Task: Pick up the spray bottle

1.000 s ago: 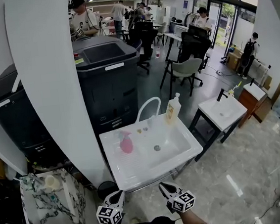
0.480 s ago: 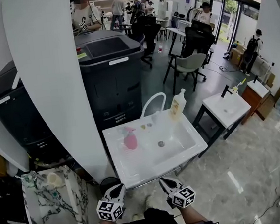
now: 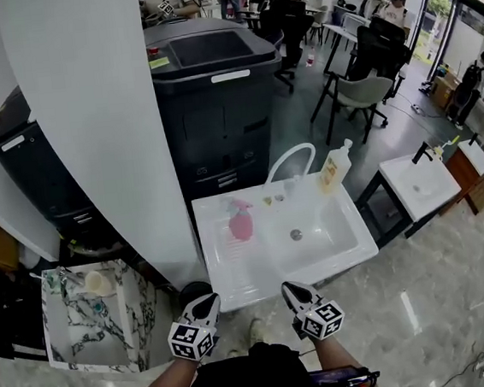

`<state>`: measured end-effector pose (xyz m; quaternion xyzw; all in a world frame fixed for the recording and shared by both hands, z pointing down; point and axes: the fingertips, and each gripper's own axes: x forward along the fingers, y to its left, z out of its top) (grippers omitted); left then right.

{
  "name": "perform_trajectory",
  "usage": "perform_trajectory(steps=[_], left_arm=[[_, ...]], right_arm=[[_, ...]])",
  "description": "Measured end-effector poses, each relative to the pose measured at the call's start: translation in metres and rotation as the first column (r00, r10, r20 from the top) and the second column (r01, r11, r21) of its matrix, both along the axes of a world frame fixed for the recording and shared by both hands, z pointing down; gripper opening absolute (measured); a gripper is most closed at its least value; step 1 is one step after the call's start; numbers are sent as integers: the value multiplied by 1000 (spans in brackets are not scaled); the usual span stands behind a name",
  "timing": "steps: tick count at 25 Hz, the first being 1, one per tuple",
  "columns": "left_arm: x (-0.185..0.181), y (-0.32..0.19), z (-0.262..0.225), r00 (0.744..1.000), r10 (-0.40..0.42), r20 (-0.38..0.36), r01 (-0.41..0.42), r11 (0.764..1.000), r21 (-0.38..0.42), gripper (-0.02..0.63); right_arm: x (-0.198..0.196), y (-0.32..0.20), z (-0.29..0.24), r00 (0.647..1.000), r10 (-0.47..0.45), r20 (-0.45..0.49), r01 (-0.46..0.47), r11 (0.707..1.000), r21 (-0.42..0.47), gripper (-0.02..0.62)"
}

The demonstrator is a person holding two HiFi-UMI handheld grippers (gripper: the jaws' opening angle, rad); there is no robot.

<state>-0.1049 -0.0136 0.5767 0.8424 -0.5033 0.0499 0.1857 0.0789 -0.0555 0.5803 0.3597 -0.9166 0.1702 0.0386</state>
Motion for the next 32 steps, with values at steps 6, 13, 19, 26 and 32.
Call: perform_trajectory(steps=[6,13,19,26,32], left_arm=[[3,-39,-2,999,-40,4,40,999,-3,8],[6,-77,-2,995,-95,3,95,995,-7,8],[8,-95,-1,988,-151,24,152,988,-22,8],[10,-106,1,978,-207,33,208,978,-24,8],[8,-120,-4,977,-207,42,207,978,-7,8]], right_arm=[[0,-49,3,999,-44,-2,44,999,-13,26],[-12,-106,6,992,-123,16,123,992,-22,26],[-33,-145,12,980,-199,27,199,979,-30,26],[-46,-178,18,967,-253,13,253,967,-24,26],[-52,-204,23,967,-254,-9,254,967,-23,26]])
